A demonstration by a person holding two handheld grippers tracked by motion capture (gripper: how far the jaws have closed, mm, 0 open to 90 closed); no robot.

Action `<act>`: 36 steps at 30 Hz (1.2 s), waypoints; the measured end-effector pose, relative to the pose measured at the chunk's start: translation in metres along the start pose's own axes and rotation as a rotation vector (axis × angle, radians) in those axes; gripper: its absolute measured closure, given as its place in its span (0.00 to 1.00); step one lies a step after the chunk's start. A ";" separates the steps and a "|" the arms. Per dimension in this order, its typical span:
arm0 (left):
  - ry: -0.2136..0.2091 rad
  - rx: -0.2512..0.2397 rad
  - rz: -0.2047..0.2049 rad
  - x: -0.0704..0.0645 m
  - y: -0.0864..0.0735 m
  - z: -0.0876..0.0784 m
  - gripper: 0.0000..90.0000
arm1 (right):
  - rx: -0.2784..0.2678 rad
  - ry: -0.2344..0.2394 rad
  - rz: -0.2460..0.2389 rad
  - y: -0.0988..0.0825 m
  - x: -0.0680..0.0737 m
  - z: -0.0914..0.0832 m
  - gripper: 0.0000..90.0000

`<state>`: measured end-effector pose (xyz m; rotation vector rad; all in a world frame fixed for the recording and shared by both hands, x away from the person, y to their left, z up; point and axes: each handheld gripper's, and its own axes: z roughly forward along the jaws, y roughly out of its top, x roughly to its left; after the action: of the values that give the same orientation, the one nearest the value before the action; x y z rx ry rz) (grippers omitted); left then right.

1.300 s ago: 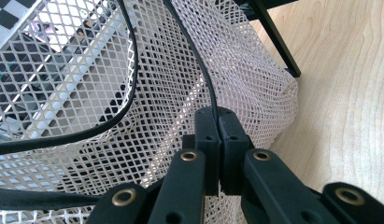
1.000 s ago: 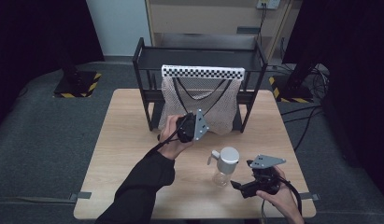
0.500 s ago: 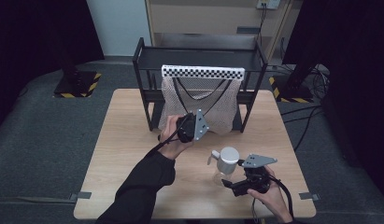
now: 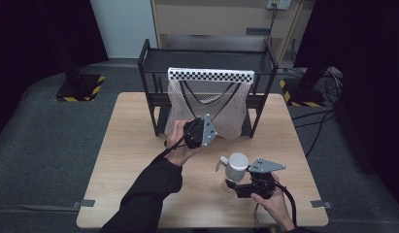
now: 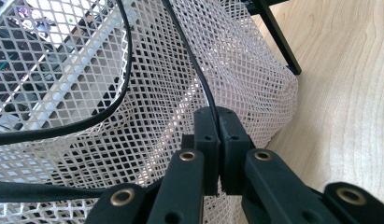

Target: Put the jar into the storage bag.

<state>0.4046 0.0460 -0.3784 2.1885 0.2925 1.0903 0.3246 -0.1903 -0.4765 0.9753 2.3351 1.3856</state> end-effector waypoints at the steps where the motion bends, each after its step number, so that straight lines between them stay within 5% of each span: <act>1: -0.001 0.001 0.000 0.000 0.000 0.000 0.97 | -0.003 0.000 0.002 0.000 0.000 0.001 0.27; 12: 0.002 -0.001 0.005 -0.001 -0.001 0.001 0.97 | -0.017 -0.039 -0.007 0.002 0.000 0.003 0.35; 20: 0.001 0.004 0.008 -0.001 -0.003 0.003 0.96 | -0.011 -0.015 0.023 0.011 -0.009 0.004 0.35; 36: 0.001 0.002 0.009 -0.001 -0.007 0.004 0.96 | -0.128 0.014 0.058 0.068 -0.022 -0.011 0.35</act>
<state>0.4078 0.0488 -0.3856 2.1931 0.2842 1.0963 0.3630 -0.1907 -0.4155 1.0062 2.2134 1.5477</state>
